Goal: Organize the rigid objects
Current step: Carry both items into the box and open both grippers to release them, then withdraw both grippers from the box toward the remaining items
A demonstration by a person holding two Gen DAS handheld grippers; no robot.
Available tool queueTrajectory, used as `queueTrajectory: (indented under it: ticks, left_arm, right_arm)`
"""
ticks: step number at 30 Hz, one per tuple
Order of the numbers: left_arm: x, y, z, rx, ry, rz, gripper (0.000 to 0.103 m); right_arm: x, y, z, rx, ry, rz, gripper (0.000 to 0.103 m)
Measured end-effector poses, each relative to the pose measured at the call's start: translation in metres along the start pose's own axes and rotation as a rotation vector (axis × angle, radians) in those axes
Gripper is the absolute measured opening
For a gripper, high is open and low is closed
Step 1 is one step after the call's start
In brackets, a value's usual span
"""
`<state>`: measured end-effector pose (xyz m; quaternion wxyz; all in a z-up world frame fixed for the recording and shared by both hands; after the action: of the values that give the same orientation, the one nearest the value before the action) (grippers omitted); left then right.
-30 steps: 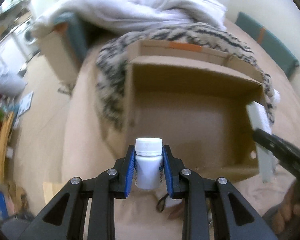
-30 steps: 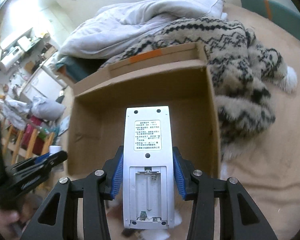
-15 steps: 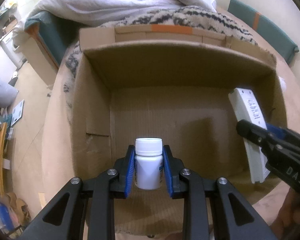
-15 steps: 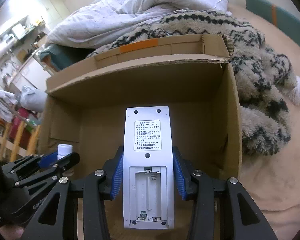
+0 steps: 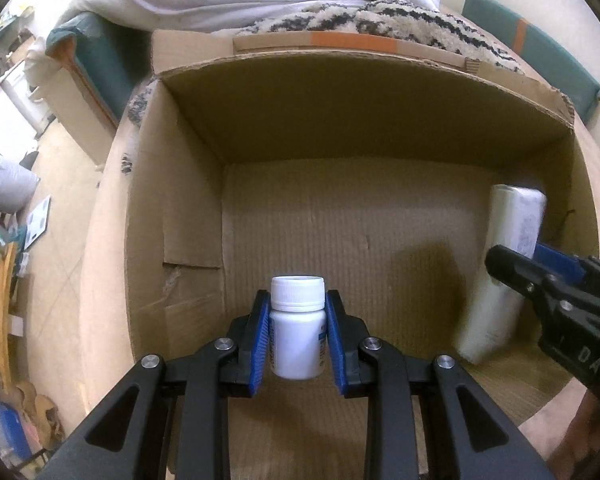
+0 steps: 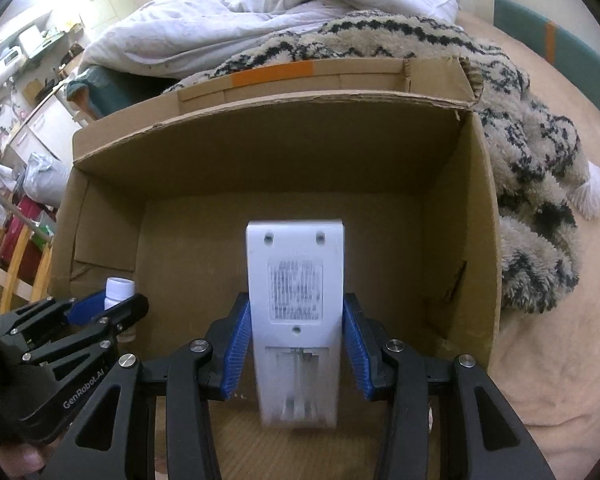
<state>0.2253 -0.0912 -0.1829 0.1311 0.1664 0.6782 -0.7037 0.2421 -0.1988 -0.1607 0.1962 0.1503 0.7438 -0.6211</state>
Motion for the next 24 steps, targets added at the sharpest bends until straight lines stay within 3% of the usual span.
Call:
queueTrajectory:
  ticks: [5,9,11,13,15,17,20,24]
  left_arm:
    - [0.002,-0.001,0.0,-0.005,0.005,0.006,0.024]
    - [0.001,-0.004,0.002,-0.002,0.014,0.02,0.025]
    - [0.001,-0.007,0.005,0.009,0.019,0.025,0.034]
    - [0.002,-0.013,0.007,0.03,0.021,0.037,0.054]
    - [0.0,-0.02,0.009,0.044,0.018,0.057,0.066]
    - [-0.001,-0.027,0.013,0.068,0.024,0.073,0.067]
    - [-0.002,-0.034,0.013,0.049,0.035,0.09,0.068]
    - [-0.003,-0.041,0.004,0.024,0.016,0.093,0.068]
  right_arm:
    - [-0.004,-0.002,-0.002,-0.017,0.013,0.015,0.047]
    - [-0.011,-0.012,-0.005,-0.057,0.03,0.05,0.064]
    - [-0.014,-0.016,-0.006,-0.075,0.041,0.061,0.065]
    - [-0.015,-0.02,-0.007,-0.105,0.057,0.069,0.07]
    - [-0.016,-0.021,-0.009,-0.125,0.061,0.065,0.075]
    - [-0.016,-0.024,-0.01,-0.12,0.057,0.07,0.081]
    - [-0.015,-0.029,-0.007,-0.104,0.07,0.086,0.099]
    - [-0.01,-0.034,-0.002,-0.107,0.097,0.081,0.101]
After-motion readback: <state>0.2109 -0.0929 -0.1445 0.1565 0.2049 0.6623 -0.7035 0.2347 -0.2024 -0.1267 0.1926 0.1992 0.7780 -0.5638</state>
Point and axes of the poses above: each gripper's, at about its wrist camera, not at the fingertips, and y roughly the way its jaws point, z to its right, x to its underside, the point moved 10 cm from there along y, roughly the way its jaws point, and after that the axes turned 6 degrees about -y, right-handed, at the moved point
